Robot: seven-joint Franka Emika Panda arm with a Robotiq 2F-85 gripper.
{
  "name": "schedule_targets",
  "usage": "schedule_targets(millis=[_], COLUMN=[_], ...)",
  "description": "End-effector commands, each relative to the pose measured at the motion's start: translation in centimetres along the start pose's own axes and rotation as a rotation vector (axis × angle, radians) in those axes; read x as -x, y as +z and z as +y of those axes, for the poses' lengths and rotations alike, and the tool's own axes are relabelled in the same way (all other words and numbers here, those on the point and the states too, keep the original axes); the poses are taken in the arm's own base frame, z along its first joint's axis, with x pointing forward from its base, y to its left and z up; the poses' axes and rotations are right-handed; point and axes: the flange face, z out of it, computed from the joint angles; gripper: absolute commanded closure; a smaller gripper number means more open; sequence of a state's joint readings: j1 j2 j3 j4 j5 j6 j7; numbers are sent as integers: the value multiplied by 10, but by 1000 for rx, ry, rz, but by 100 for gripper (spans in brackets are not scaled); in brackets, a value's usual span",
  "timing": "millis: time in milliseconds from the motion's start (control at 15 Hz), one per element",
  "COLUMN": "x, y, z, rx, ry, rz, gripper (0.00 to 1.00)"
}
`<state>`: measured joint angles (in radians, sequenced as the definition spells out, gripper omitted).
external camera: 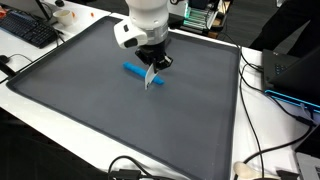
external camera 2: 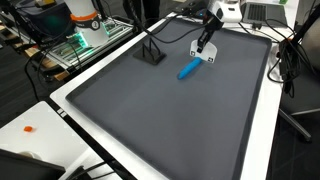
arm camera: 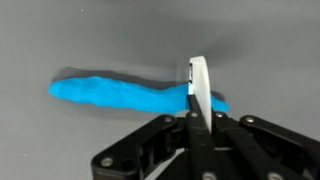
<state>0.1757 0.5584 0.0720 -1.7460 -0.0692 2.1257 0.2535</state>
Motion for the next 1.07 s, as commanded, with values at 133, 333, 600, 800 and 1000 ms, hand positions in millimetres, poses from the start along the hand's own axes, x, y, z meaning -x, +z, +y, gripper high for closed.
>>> schedule_targets(millis=[133,333,600,800,1000], x=[-2,-1,4,13,20], y=[26,32,37,37,36], z=[3,6,11,13,16], rx=[-4,-5,-4,-11,-24], ry=[1,11,32,56,75], rz=[-12,-27,-65,-87,-99], gripper=[99,99,99,99,99])
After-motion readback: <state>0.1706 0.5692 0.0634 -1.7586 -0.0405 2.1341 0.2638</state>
